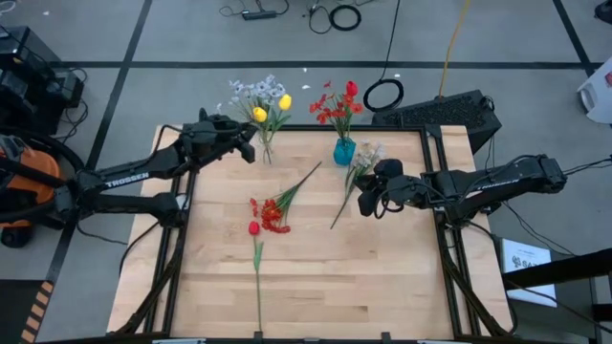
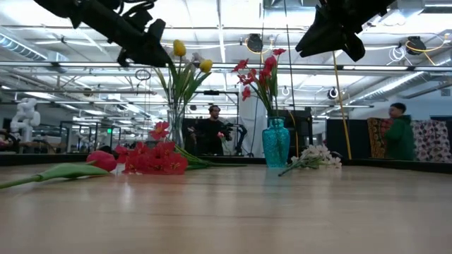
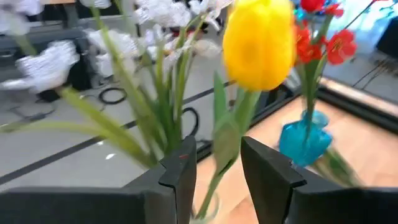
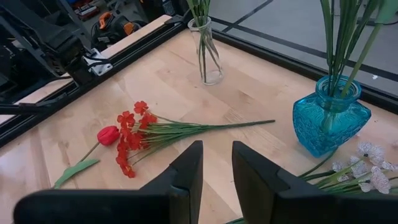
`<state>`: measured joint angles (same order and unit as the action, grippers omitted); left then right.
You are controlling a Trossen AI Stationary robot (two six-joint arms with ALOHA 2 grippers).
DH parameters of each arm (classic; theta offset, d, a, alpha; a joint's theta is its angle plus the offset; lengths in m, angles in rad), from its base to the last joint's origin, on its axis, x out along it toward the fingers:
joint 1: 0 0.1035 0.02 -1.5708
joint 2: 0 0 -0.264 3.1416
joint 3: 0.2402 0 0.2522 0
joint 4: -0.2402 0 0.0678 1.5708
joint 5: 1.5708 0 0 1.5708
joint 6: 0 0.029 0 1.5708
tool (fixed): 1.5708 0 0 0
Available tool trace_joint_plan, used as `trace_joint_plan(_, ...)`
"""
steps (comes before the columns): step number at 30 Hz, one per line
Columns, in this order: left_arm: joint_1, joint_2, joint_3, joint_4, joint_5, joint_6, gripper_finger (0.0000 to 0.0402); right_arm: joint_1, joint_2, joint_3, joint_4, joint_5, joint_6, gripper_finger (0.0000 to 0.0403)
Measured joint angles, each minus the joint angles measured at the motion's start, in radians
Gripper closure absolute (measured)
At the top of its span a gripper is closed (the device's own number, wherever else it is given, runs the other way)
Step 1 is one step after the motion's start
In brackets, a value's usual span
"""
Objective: Sort flowers into vase by color
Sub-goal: Put the red flower into the blue vase
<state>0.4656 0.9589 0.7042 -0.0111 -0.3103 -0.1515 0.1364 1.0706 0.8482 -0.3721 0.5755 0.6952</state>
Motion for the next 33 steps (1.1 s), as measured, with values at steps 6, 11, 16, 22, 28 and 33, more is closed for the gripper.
trace_joint_plan(6, -0.101, -0.068, 0.0, -0.154, -0.105, -0.108, 0.027, 0.0, 0.0, 0.0, 0.0, 0.0, 0.0, 0.0326)
trace_joint_plan(11, -0.237, -0.071, 0.0, -0.276, -0.174, -0.248, 0.027, 0.0, 0.0, 0.0, 0.0, 0.0, -0.008, 0.0326)
trace_joint_plan(16, -0.396, -0.029, 0.0, -0.337, -0.283, -0.421, 0.027, 0.0, 0.0, 0.0, 0.001, 0.0, -0.053, 0.0326)
trace_joint_plan(22, -0.566, 0.047, 0.0, -0.353, -0.373, -0.655, 0.027, 0.0, 0.0, 0.0, -0.004, 0.0, -0.063, 0.0326)
trace_joint_plan(28, -0.692, 0.163, 0.065, -0.519, -0.407, -0.893, 0.027, 0.0, 0.0, 0.0, -0.037, -0.001, -0.07, 0.0326)
trace_joint_plan(33, -0.758, 0.256, 0.161, -0.686, -0.405, -1.001, 0.027, 0.0, 0.0, 0.0, -0.078, -0.005, -0.005, 0.0326)
